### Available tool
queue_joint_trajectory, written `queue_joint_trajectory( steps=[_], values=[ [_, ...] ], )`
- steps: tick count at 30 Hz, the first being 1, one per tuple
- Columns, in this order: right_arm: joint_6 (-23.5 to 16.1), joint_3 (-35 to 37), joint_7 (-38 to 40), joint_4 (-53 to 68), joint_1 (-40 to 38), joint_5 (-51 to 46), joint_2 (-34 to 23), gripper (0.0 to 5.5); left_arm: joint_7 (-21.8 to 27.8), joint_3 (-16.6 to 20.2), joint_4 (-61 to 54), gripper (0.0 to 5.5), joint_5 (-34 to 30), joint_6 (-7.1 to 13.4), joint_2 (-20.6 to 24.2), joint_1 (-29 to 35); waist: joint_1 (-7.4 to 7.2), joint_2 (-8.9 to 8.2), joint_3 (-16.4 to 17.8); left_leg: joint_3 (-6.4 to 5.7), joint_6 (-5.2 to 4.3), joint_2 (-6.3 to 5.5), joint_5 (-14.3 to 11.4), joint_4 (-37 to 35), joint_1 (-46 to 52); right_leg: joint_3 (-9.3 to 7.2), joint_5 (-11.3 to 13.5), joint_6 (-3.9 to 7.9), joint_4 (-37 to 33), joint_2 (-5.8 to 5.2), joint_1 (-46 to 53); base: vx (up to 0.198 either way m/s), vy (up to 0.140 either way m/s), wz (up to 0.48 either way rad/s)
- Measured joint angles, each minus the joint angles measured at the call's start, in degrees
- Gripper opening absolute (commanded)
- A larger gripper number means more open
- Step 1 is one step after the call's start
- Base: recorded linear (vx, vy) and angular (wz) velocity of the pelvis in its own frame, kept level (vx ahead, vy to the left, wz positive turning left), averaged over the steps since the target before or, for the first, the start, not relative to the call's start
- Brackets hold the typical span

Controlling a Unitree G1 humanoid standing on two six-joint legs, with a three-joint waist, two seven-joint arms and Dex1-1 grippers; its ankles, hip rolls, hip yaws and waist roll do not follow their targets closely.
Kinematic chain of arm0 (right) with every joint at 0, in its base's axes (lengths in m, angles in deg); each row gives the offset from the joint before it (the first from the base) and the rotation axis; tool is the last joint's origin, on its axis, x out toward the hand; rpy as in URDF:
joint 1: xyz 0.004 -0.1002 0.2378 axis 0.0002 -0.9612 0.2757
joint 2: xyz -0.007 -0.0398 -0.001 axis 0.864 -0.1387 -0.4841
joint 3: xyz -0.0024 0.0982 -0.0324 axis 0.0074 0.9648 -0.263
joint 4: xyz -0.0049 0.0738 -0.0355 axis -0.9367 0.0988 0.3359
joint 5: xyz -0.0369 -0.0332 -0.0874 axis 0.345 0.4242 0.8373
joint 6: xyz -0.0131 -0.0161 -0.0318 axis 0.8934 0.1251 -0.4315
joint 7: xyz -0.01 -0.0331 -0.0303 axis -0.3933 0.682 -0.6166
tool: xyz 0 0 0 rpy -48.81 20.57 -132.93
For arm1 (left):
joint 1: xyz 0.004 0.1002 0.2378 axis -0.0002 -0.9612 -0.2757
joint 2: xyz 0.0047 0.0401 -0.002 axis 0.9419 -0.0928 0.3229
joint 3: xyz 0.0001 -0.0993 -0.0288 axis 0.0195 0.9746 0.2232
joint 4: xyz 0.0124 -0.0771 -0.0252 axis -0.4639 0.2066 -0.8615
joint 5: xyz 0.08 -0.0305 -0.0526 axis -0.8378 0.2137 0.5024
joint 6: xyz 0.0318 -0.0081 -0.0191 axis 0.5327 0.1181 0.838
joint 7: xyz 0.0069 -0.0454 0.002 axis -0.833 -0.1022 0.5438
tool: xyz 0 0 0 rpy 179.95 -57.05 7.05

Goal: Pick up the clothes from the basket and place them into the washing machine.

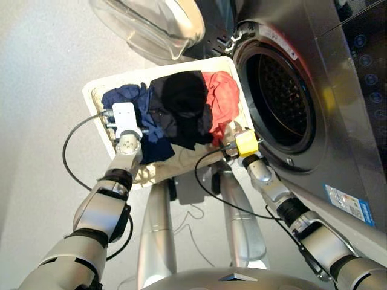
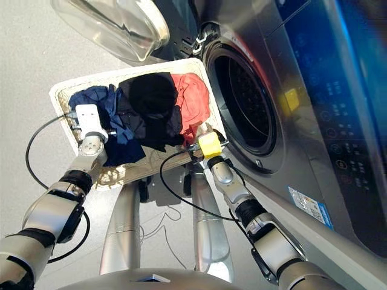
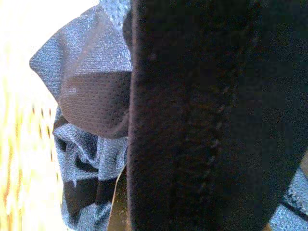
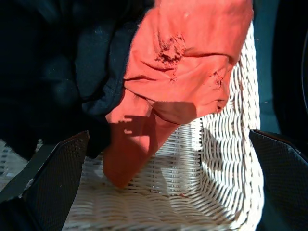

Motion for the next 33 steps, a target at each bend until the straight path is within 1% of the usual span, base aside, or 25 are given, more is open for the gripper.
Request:
queue_joint_trajectory(
  steps=[2, 3, 4, 5, 6, 7, 8, 9, 11, 13, 15, 17, 20, 23, 26, 29, 33],
  values=[
    [0.0, 0.0, 0.04, -0.4, 0.01, 2.75, -0.19, 5.5, 1.44, -0.38, -3.33, 0.0, 1.22, -0.05, -1.49, -3.78, 0.71, 0.25, -0.06, 0.18, 0.01, -0.39, 0.59, -2.83, 4.14, 0.0, -0.26, -0.02, -1.12, -0.34, 3.39, 0.019, -0.027, 0.019],
    [0.0, -0.51, 0.08, -0.37, -0.61, 4.45, -0.67, 5.5, 2.16, -0.46, -6.77, 0.0, 2.11, 0.0, -2.16, -6.14, 1.01, 0.44, -0.04, 0.11, -0.12, -0.68, 0.94, -4.38, 6.19, -0.03, -0.37, 0.0, -1.87, -0.48, 5.08, 0.033, -0.066, 0.06],
    [0.01, -0.66, 0.09, -0.56, -0.93, 5.75, -1.18, 5.5, 3.0, -0.9, -9.52, 0.0, 2.59, 0.28, -2.82, -8.0, 1.8, 0.75, 0.1, 0.09, -0.22, -0.77, 1.2, -5.91, 8.6, -0.12, -0.48, 0.01, -2.7, -0.5, 7.19, 0.0, 0.0, 0.0],
    [0.04, -0.94, 0.1, -0.39, -0.73, 7.52, -1.64, 5.5, 3.62, -1.53, -12.6, 0.0, 3.32, 0.13, -3.07, -9.55, 2.65, 1.24, 0.17, -0.06, -0.32, -0.91, 1.55, -7.35, 10.8, -0.28, -0.75, -0.03, -3.18, -0.6, 9.05, 0.0, 0.0, 0.0],
    [0.01, -1.62, 0.08, -0.3, -1.33, 9.27, -2.37, 5.5, 4.3, -1.94, -15.99, 0.0, 4.06, 0.74, -3.4, -11.17, 2.9, 1.81, 0.2, -0.39, -0.42, -1.23, 1.9, -8.59, 12.46, -0.32, -1.2, -0.06, -3.21, -0.87, 10.23, -0.068, -0.037, 0.161],
    [0.04, -1.98, 0.09, -0.33, -1.19, 11.02, -2.98, 5.5, 5.08, -2.59, -17.81, 0.0, 4.62, 1.36, -3.57, -11.62, 3.65, 2.38, -0.01, -0.55, -0.47, -1.59, 2.43, -9.88, 13.78, -0.54, -1.58, -0.06, -2.99, -1.15, 10.96, -0.068, -0.037, 0.193],
    [0.09, -2.77, 0.12, -0.37, -0.6, 12.81, -3.56, 5.5, 5.63, -2.55, -20.53, 0.0, 5.29, 1.36, -3.57, -12.2, 3.97, 2.96, 0.23, -0.62, -0.48, -1.85, 2.84, -10.62, 15.18, -0.57, -1.91, -0.18, -2.95, -1.46, 11.87, -0.07, -0.039, 0.118],
    [0.07, -3.4, 0.01, -0.35, -0.74, 14.92, -4.11, 5.5, 6.0, -2.63, -22.67, 0.0, 5.72, 1.8, -3.65, -12.71, 4.03, 3.54, 0.39, -0.61, -0.55, -1.89, 3.04, -11.37, 16.34, -0.53, -1.75, -0.44, -2.95, -1.36, 12.68, 0.0, 0.0, 0.0],
    [0.21, -6.68, 0.13, 1.58, 0.62, 20.11, -6.35, 5.5, 7.39, -2.65, -26.87, 0.0, 7.33, 1.88, -3.49, -13.29, 4.84, 4.47, 0.68, -0.43, -0.61, -1.91, 3.22, -12.59, 18.59, -0.57, -2.02, -0.51, -3.04, -1.36, 14.37, 0.0, 0.0, 0.0],
    [0.03, -9.34, -0.07, 3.76, 1.89, 25.23, -8.51, 5.5, 9.05, -3.32, -29.9, 0.0, 8.27, 1.93, -3.3, -13.49, 4.82, 5.03, 1.0, -0.48, -0.66, -1.95, 3.45, -13.74, 21.2, -0.54, -2.34, -0.55, -3.26, -1.37, 16.47, 0.0, 0.0, 0.0],
    [0.03, -10.32, 0.08, 5.6, 3.01, 28.74, -9.56, 5.5, 10.02, -4.63, -32.6, 0.0, 10.29, 1.91, -3.25, -13.79, 4.73, 5.61, 1.2, -0.4, -0.7, -1.88, 3.55, -14.85, 23.14, -0.53, -2.64, -0.25, -3.85, -1.28, 18.24, 0.0, 0.0, 0.0],
    [0.04, -10.97, 0.1, 6.79, 4.26, 31.1, -9.79, 5.5, 10.73, -5.88, -35.24, 0.0, 11.98, 1.88, -3.28, -13.84, 4.7, 5.84, 1.24, -0.25, -0.63, -1.88, 3.73, -15.78, 23.73, -0.46, -2.67, -0.27, -3.93, -1.28, 18.47, 0.0, 0.0, 0.0],
    [0.04, -12.86, 0.09, 10.15, 5.56, 34.92, -11.07, 5.5, 11.41, -6.99, -37.54, 0.0, 14.98, 1.38, -3.62, -13.99, 4.8, 6.28, 1.41, -0.31, -0.87, -1.89, 4.25, -16.08, 24.03, -0.41, -2.66, -0.42, -4.01, -1.26, 18.46, 0.0, 0.0, 0.0],
    [-0.04, -14.13, 0.79, 15.04, 7.94, 39.55, -12.95, 5.5, 11.91, -8.21, -39.38, 0.0, 18.21, 1.19, -4.28, -14.04, 4.82, 7.28, 1.82, -0.27, -0.86, -1.95, 4.3, -16.05, 24.05, -0.42, -2.59, -0.52, -3.96, -1.18, 18.46, 0.0, 0.0, 0.0],
    [0.03, -15.0, 2.89, 15.49, 10.36, 43.6, -12.96, 5.5, 12.34, -10.28, -41.17, 0.0, 21.13, 0.77, -4.42, -14.06, 4.9, 7.73, 1.77, -0.23, -0.86, -1.96, 4.3, -16.06, 24.09, -0.42, -2.59, -0.53, -3.94, -1.16, 18.44, 0.0, 0.0, 0.0],
    [0.08, -16.35, 4.31, 15.45, 11.88, 47.31, -13.15, 5.5, 12.6, -12.4, -42.61, 0.0, 23.8, -0.21, -4.45, -14.06, 5.1, 8.07, 1.69, -0.22, -0.85, -1.95, 4.31, -16.08, 24.07, -0.41, -2.59, -0.53, -3.96, -1.2, 18.42, 0.0, 0.0, 0.0],
    [0.3, -17.9, 5.02, 15.07, 13.54, 48.87, -12.95, 5.5, 13.45, -15.57, -44.28, 0.0, 27.12, -1.19, -4.3, -13.85, 5.46, 8.81, 1.5, -0.23, -0.85, -1.97, 4.31, -16.08, 23.63, -0.39, -2.61, -0.53, -3.95, -1.2, 18.04, 0.0, 0.0, 0.0]
  ],
)
